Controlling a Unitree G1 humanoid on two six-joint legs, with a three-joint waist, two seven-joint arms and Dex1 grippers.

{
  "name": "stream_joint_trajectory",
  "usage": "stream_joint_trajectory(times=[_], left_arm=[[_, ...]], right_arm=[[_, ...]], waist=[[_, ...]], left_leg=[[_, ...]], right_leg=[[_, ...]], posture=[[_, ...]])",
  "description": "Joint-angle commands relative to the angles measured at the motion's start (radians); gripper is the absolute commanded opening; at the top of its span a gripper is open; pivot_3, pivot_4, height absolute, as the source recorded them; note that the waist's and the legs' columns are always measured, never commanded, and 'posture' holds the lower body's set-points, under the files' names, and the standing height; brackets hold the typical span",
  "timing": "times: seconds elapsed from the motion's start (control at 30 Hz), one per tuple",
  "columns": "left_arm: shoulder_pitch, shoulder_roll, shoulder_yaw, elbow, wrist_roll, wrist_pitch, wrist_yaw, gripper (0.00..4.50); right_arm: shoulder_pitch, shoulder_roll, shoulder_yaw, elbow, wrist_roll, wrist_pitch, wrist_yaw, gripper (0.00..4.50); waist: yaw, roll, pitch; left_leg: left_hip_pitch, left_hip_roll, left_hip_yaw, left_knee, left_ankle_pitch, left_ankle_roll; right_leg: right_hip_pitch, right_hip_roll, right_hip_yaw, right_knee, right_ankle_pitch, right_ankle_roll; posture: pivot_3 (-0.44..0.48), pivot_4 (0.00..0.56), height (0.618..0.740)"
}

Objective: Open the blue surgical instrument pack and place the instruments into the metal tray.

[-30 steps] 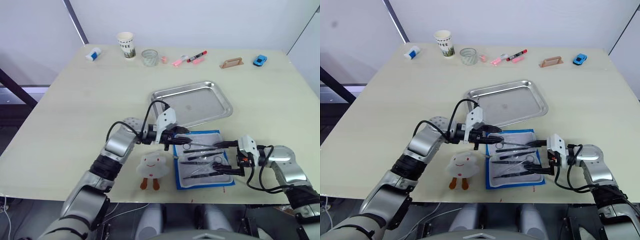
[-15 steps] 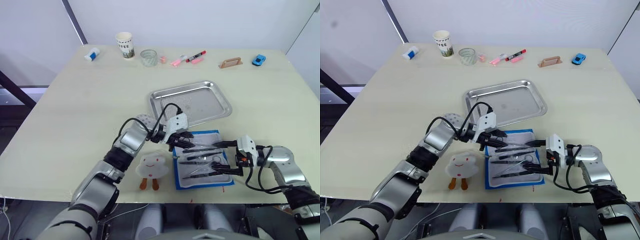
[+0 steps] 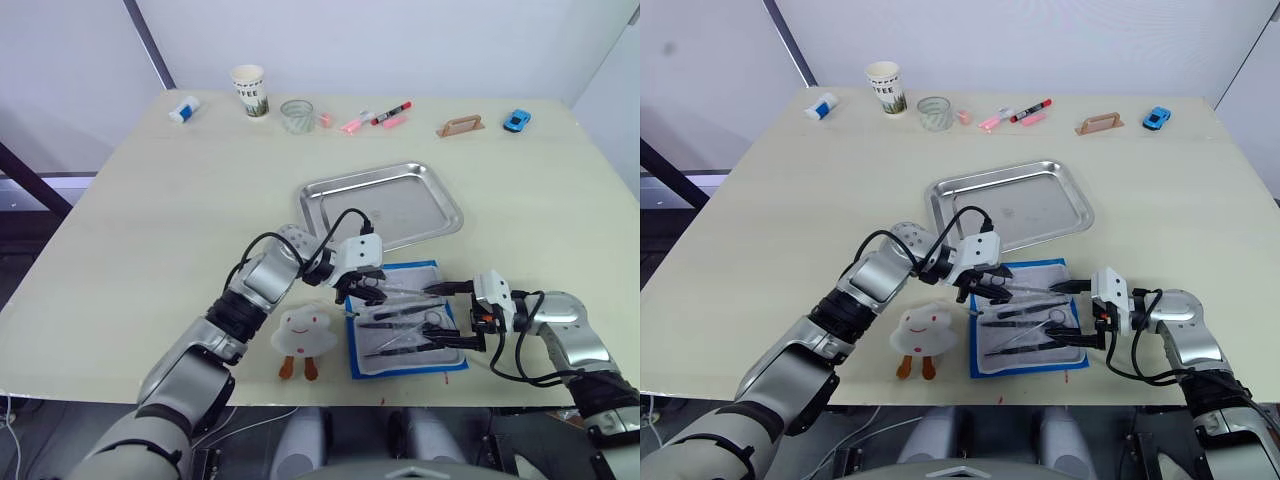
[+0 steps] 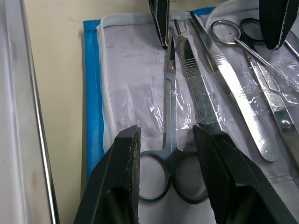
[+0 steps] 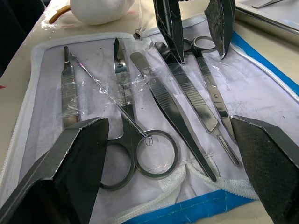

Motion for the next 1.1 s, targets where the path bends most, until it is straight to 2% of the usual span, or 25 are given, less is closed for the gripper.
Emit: stream_joint_trajectory(times=[0.03, 0.2, 0.23, 0.27, 0.33, 0.37, 0.93, 0.97, 1.1], left_arm=[[0.015, 0.019, -0.008, -0.006, 0.035, 0.022, 0.016, 1.90], [0.026, 0.035, -0.003, -0.027, 0.031, 0.033, 0.016, 1.90], [0.027, 0.035, -0.005, -0.023, 0.033, 0.028, 0.018, 1.63], [0.029, 0.035, -0.006, -0.022, 0.034, 0.024, 0.020, 1.63], [0.031, 0.036, -0.013, -0.022, 0.038, 0.012, 0.016, 0.96], [0.031, 0.036, -0.015, -0.025, 0.038, 0.011, 0.014, 0.45], [0.028, 0.040, -0.038, -0.004, 0.069, -0.026, 0.001, 0.45], [0.028, 0.042, -0.036, -0.007, 0.066, -0.022, -0.003, 0.22], [0.026, 0.058, -0.018, -0.032, 0.048, 0.003, -0.023, 0.22]], right_arm=[[0.009, 0.003, 0.022, 0.035, -0.036, 0.009, -0.009, 4.50], [0.011, 0.002, 0.023, 0.033, -0.036, 0.009, -0.009, 4.50], [0.011, 0.002, 0.023, 0.035, -0.037, 0.007, -0.008, 4.50], [0.011, 0.002, 0.023, 0.035, -0.037, 0.007, -0.008, 4.50], [0.014, 0.002, 0.023, 0.033, -0.036, 0.007, -0.007, 4.50], [0.015, 0.001, 0.024, 0.032, -0.036, 0.008, -0.006, 4.50], [0.017, 0.005, 0.029, 0.031, -0.039, 0.007, -0.009, 4.50], [0.017, 0.006, 0.029, 0.030, -0.039, 0.008, -0.010, 4.50], [0.018, 0.006, 0.031, 0.030, -0.040, 0.007, -0.009, 4.50]], waist=[[0.000, 0.000, 0.000], [-0.002, 0.000, 0.000], [-0.002, 0.000, 0.000], [-0.002, 0.000, 0.000], [-0.002, 0.000, 0.000], [-0.002, 0.000, 0.000], [-0.001, 0.000, -0.001], [-0.001, 0.000, -0.001], [-0.002, 0.000, -0.001]], left_leg=[[0.000, 0.000, 0.000, 0.000, 0.000, 0.000], [0.000, 0.000, 0.000, 0.000, 0.000, 0.000], [0.000, 0.000, -0.001, 0.000, 0.000, 0.000], [0.000, 0.000, -0.001, 0.000, 0.000, 0.000], [0.000, 0.000, -0.001, 0.000, 0.000, 0.000], [0.000, 0.000, -0.001, 0.000, 0.000, 0.000], [0.000, 0.000, 0.000, 0.000, 0.000, 0.000], [0.000, 0.000, 0.000, 0.000, 0.000, 0.000], [0.001, 0.000, 0.000, 0.000, 0.000, 0.000]], right_leg=[[0.000, 0.000, 0.000, 0.000, 0.000, 0.000], [0.000, 0.000, 0.000, 0.000, 0.000, 0.000], [0.000, 0.000, 0.000, 0.000, 0.000, 0.000], [0.000, 0.000, 0.000, 0.000, 0.000, 0.000], [0.000, 0.000, 0.000, 0.001, 0.000, 0.000], [0.000, 0.000, 0.000, 0.001, 0.000, 0.000], [0.000, 0.000, 0.000, 0.001, 0.000, 0.000], [0.000, 0.000, 0.000, 0.001, 0.000, 0.000], [0.000, 0.000, 0.000, 0.001, 0.000, 0.000]], posture=[[0.000, 0.150, 0.740], [0.000, 0.150, 0.740], [0.000, 0.150, 0.740], [0.000, 0.150, 0.740], [0.000, 0.150, 0.740], [0.000, 0.150, 0.740], [0.000, 0.150, 0.740], [0.000, 0.150, 0.740], [0.000, 0.150, 0.740]])
